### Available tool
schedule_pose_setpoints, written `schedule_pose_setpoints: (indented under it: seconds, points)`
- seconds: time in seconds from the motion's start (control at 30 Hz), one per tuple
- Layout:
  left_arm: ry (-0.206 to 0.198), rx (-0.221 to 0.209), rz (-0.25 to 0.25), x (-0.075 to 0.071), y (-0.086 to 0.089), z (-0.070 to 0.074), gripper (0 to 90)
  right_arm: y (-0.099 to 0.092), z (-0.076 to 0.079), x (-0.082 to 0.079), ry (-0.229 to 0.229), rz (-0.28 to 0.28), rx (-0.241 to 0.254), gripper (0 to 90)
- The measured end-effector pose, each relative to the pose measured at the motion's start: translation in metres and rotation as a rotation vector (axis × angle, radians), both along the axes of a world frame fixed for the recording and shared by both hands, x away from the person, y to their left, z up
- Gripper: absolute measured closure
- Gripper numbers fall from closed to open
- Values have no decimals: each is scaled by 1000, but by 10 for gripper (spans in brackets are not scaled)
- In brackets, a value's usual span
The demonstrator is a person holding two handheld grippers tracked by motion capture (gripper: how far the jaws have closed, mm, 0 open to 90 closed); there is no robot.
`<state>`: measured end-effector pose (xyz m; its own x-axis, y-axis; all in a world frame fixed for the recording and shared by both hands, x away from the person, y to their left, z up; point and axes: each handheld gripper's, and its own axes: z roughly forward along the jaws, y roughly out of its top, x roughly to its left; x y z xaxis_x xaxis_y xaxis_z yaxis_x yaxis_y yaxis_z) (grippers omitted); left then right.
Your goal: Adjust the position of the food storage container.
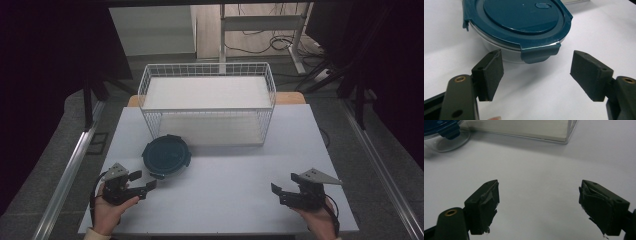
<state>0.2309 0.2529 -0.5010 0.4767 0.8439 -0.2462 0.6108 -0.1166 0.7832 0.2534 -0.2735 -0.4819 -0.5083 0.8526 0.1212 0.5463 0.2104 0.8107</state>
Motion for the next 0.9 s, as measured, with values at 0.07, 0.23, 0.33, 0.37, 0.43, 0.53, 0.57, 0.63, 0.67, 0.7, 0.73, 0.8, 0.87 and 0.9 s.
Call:
schedule_pose_setpoints:
  seconds: [0.07, 0.23, 0.33, 0.37, 0.43, 0.53, 0.57, 0.63, 0.67, 0.7, 0.73, 0.8, 0.87, 0.9]
  points:
    - [-6, -4, 4, 1, 1, 5, 257, -1, 0, 1, -2, 1, 0, 171]
    - [14, -67, -2, 4, 1, 15, 260, -3, -1, -1, -4, 1, 5, 186]
    - [9, -43, -5, 7, -1, 26, 260, -2, -1, -2, -11, 13, -5, 187]
    - [8, -34, -8, 8, -2, 31, 260, -2, -1, -2, -10, 13, -6, 189]
    - [4, -24, -12, 10, -3, 35, 260, -3, -2, -2, -12, 17, -9, 205]
    - [-6, 6, -26, 16, -5, 48, 260, -4, -2, -1, -11, 6, -7, 209]
    - [-5, 9, -27, 17, -5, 50, 260, -4, -2, -1, -10, 1, -5, 209]
    - [-4, 13, -31, 22, -4, 55, 259, -3, -2, -1, -10, -5, -3, 209]
    - [-3, 16, -29, 24, -3, 57, 260, -3, -2, -1, -10, -7, -3, 209]
    - [0, 20, -25, 26, -2, 58, 260, -3, -2, -1, -9, -8, -2, 209]
    - [0, 20, -25, 26, -2, 58, 260, -3, -2, -1, -9, -8, -2, 209]
    - [11, 28, -10, 32, 1, 61, 261, -2, -3, -1, -7, -10, -9, 207]
    - [10, 30, 0, 36, 4, 64, 262, -2, -3, -1, -5, -11, -12, 206]
    - [12, 31, 4, 37, 5, 65, 264, -2, -3, 0, -6, -10, -15, 206]
